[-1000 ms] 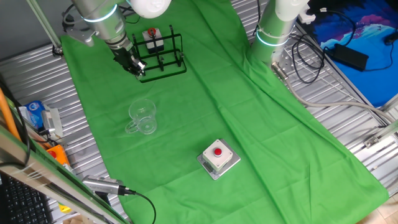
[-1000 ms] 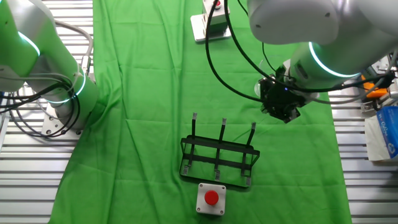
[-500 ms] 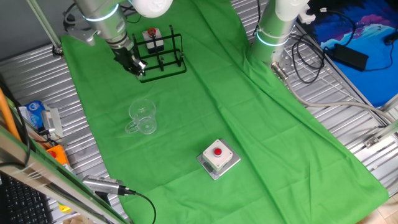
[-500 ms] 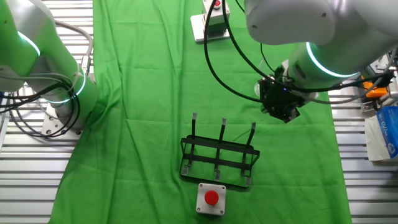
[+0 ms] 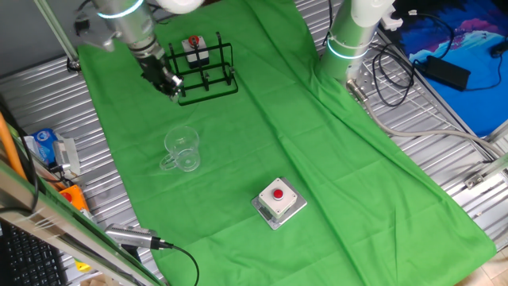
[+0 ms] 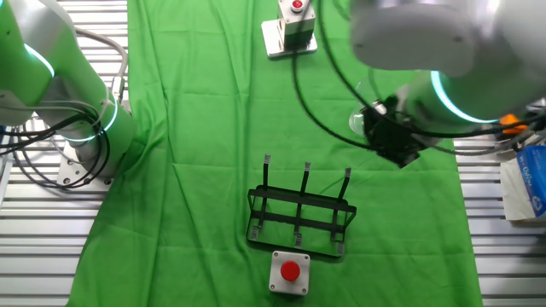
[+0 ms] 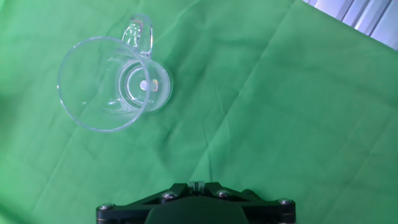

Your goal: Take the cup off the cup rack

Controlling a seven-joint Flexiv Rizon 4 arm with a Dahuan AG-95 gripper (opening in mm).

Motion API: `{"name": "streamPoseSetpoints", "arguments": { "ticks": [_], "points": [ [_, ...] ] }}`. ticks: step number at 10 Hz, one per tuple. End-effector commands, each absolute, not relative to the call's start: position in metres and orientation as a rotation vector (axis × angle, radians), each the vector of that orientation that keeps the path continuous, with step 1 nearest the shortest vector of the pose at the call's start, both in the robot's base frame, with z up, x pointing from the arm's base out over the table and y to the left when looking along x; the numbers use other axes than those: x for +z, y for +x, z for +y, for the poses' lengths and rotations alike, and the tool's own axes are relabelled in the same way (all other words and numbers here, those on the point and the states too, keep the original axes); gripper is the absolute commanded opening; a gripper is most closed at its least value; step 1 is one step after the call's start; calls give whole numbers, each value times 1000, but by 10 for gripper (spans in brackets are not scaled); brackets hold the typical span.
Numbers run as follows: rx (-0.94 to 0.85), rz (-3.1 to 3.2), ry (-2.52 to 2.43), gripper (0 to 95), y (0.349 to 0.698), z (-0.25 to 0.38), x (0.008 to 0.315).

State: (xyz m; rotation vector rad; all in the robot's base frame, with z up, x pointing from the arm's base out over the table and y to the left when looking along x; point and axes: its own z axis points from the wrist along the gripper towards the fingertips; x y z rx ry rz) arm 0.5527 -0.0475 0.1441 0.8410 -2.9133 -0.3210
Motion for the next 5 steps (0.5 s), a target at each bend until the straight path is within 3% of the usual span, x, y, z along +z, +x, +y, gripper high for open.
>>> {"name": "streamPoseSetpoints", "arguments": {
  "ticks": [1,5],
  "points": [
    [-304,-2926,827,0,552,-38,143],
    [-299,-2924,840,0,553,-34,142]
  ]
}}
